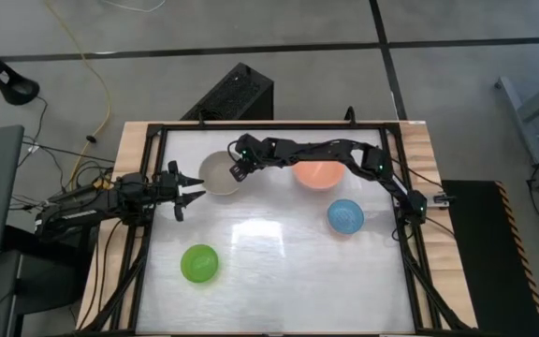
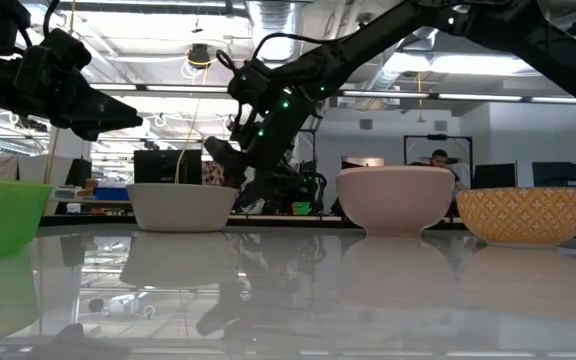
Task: Nest bowls inside each other
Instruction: Stack the gray bowl on top of the orange bowl
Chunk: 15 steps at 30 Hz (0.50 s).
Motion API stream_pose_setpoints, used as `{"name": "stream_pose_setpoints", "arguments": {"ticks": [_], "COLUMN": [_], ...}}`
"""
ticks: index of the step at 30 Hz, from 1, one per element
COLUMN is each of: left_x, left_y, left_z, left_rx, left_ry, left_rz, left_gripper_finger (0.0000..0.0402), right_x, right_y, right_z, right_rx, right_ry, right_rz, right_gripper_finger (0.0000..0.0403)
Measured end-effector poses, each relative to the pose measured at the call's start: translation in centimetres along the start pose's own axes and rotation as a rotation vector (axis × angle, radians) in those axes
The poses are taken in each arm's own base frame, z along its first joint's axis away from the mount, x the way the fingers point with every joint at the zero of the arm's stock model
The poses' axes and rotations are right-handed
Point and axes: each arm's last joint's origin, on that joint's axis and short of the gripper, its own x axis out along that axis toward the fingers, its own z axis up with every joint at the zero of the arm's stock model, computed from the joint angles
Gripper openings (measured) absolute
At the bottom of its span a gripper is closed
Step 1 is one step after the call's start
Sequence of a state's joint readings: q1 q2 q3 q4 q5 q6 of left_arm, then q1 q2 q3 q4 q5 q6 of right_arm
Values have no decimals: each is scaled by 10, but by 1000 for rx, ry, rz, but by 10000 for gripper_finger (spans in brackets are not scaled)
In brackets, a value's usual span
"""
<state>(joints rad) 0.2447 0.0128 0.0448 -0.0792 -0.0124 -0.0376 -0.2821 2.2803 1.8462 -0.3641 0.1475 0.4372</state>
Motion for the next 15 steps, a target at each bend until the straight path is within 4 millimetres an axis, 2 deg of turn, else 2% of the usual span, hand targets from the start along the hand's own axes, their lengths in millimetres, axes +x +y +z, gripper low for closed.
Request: {"name": "stream_pose_setpoints", "arguments": {"ticks": [7, 13, 15], "left_x": [0, 0, 0], "left_y": [0, 0, 0], "left_z": [0, 0, 0], "left_rx": [0, 0, 0], "left_ry": [0, 0, 0], "left_rz": [0, 0, 0], "left_gripper_finger": [158, 158, 158], "right_x": [-2, -18, -31], "right_y": [3, 5, 6], "right_z": [2, 12, 19], "right_rx": [-15, -16, -24], "right_ry": [14, -20, -42], "right_rz": [76, 96, 105], "right_gripper_finger": [28, 17, 11]}}
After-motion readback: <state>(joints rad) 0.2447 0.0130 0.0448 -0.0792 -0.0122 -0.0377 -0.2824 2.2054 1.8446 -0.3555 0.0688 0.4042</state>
